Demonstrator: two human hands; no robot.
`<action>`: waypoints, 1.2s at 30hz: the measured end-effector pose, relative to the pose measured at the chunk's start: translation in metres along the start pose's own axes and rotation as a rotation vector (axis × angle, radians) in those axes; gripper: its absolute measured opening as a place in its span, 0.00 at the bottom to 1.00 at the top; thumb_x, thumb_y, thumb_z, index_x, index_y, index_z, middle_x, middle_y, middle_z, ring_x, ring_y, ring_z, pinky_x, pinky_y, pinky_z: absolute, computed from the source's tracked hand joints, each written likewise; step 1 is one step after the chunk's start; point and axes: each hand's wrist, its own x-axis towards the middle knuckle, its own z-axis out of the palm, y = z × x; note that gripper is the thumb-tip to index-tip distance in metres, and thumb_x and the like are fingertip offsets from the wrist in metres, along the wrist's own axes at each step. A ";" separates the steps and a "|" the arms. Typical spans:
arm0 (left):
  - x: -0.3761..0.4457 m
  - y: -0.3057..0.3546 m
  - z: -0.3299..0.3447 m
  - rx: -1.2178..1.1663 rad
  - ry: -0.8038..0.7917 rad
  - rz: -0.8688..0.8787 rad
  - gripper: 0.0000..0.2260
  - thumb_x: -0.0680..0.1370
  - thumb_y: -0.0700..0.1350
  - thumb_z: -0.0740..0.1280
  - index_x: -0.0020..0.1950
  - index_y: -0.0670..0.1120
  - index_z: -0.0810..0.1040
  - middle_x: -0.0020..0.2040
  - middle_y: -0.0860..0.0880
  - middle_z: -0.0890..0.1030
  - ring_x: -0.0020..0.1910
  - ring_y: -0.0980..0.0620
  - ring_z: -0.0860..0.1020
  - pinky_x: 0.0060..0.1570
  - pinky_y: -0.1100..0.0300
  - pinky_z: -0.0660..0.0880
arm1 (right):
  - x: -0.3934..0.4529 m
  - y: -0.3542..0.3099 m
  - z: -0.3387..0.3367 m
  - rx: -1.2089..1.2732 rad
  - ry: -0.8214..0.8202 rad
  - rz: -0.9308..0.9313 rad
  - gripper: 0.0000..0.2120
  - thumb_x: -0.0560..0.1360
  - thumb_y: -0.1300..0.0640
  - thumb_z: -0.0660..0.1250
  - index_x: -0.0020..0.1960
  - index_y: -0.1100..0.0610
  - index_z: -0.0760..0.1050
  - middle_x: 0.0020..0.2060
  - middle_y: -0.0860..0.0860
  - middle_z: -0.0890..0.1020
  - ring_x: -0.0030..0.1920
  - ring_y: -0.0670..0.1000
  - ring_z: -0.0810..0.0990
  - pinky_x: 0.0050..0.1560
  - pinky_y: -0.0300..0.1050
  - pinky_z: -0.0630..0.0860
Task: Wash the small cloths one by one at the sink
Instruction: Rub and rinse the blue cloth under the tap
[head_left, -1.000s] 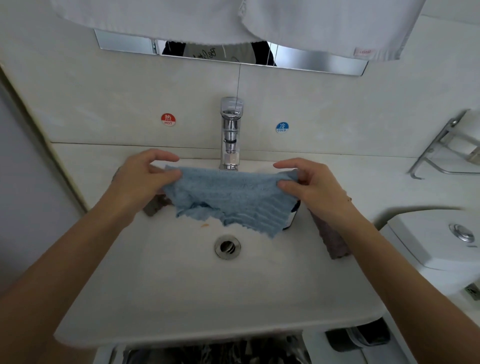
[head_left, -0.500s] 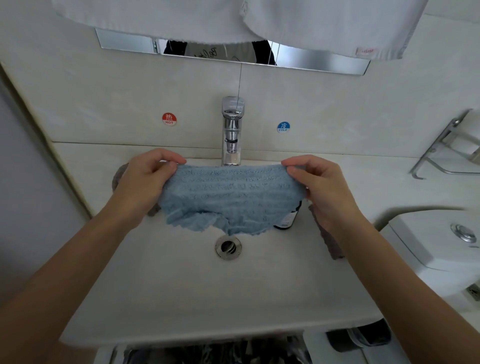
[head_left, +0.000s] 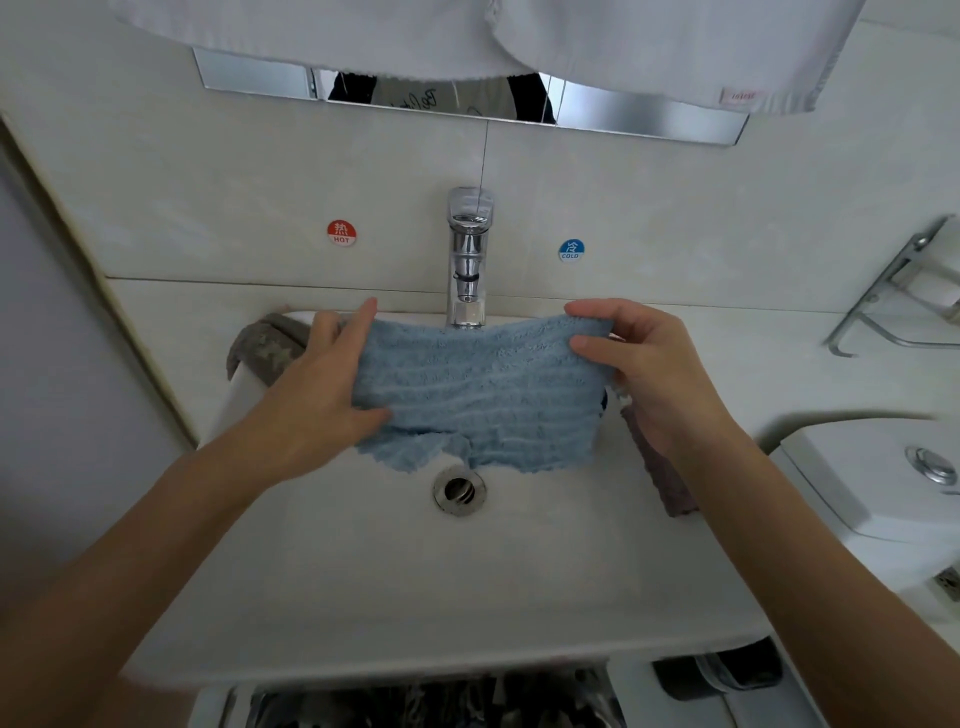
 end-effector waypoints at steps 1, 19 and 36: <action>-0.001 0.000 0.000 0.110 -0.005 0.013 0.45 0.73 0.47 0.74 0.79 0.48 0.46 0.63 0.50 0.59 0.54 0.54 0.65 0.56 0.58 0.70 | 0.000 -0.001 0.000 0.019 0.007 0.007 0.13 0.73 0.71 0.69 0.50 0.55 0.82 0.42 0.50 0.82 0.39 0.44 0.82 0.39 0.38 0.79; 0.002 -0.001 0.014 0.002 0.397 0.096 0.24 0.76 0.33 0.68 0.71 0.41 0.70 0.59 0.42 0.71 0.52 0.52 0.70 0.53 0.58 0.68 | 0.001 -0.004 0.005 0.059 0.012 0.008 0.14 0.73 0.72 0.68 0.50 0.56 0.81 0.40 0.49 0.82 0.37 0.43 0.82 0.37 0.36 0.78; 0.009 0.001 0.000 -0.934 0.183 -0.214 0.11 0.82 0.37 0.58 0.46 0.46 0.78 0.30 0.57 0.81 0.29 0.61 0.78 0.25 0.67 0.73 | 0.003 -0.002 0.006 0.066 0.022 0.003 0.13 0.75 0.73 0.64 0.51 0.58 0.81 0.42 0.51 0.82 0.38 0.42 0.82 0.37 0.35 0.77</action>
